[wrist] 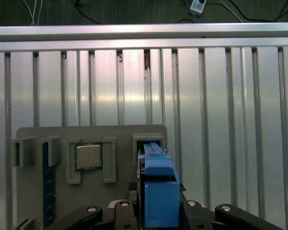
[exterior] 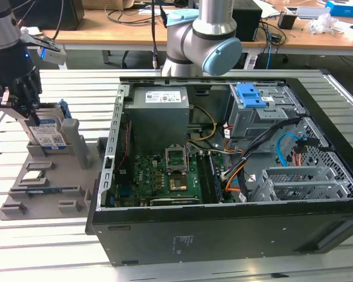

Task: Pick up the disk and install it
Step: 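Pick up the disk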

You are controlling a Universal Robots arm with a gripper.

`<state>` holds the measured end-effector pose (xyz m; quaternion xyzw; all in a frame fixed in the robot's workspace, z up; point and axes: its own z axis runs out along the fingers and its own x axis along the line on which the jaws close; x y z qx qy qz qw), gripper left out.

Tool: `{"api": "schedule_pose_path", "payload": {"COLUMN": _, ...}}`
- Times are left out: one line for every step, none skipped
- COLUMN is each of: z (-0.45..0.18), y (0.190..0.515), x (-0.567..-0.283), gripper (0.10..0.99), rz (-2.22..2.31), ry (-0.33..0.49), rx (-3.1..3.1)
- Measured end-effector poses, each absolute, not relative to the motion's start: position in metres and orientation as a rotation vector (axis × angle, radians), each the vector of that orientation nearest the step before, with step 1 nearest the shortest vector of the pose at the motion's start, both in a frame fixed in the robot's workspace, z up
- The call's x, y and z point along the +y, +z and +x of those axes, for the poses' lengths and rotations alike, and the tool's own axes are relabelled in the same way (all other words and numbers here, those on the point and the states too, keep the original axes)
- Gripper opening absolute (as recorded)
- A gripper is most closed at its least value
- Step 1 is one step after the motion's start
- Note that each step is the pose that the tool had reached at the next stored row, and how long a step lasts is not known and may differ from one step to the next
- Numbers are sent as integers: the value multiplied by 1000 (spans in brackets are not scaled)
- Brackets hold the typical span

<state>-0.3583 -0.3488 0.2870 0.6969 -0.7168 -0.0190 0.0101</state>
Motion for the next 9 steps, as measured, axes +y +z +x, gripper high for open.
{"api": "schedule_pose_path", "payload": {"z": -358, "y": 287, "x": -349, "gripper": 365, "rz": 2175, "ry": -59, "rx": -2238}}
{"api": "schedule_pose_path", "payload": {"z": -358, "y": 290, "x": -349, "gripper": 365, "rz": 2176, "ry": -59, "rx": -2238}}
{"api": "schedule_pose_path", "payload": {"z": -358, "y": 291, "x": -349, "gripper": 365, "rz": 2175, "ry": -59, "rx": -2238}}
{"api": "schedule_pose_path", "payload": {"z": -358, "y": 293, "x": -349, "gripper": 365, "rz": 2175, "ry": -59, "rx": -2238}}
{"api": "schedule_pose_path", "payload": {"z": -358, "y": 294, "x": -348, "gripper": 365, "rz": 2175, "ry": -59, "rx": -2238}}
{"api": "schedule_pose_path", "payload": {"z": -358, "y": 295, "x": -348, "gripper": 365, "rz": 2175, "ry": -59, "rx": -2238}}
{"api": "schedule_pose_path", "payload": {"z": -358, "y": 296, "x": -348, "gripper": 365, "rz": 2175, "ry": -59, "rx": -2238}}
{"api": "schedule_pose_path", "payload": {"z": -358, "y": 297, "x": -348, "gripper": 365, "rz": 2175, "ry": -59, "rx": -2238}}
{"api": "schedule_pose_path", "payload": {"z": -358, "y": 299, "x": -348, "gripper": 365, "rz": 2175, "ry": -59, "rx": -2238}}
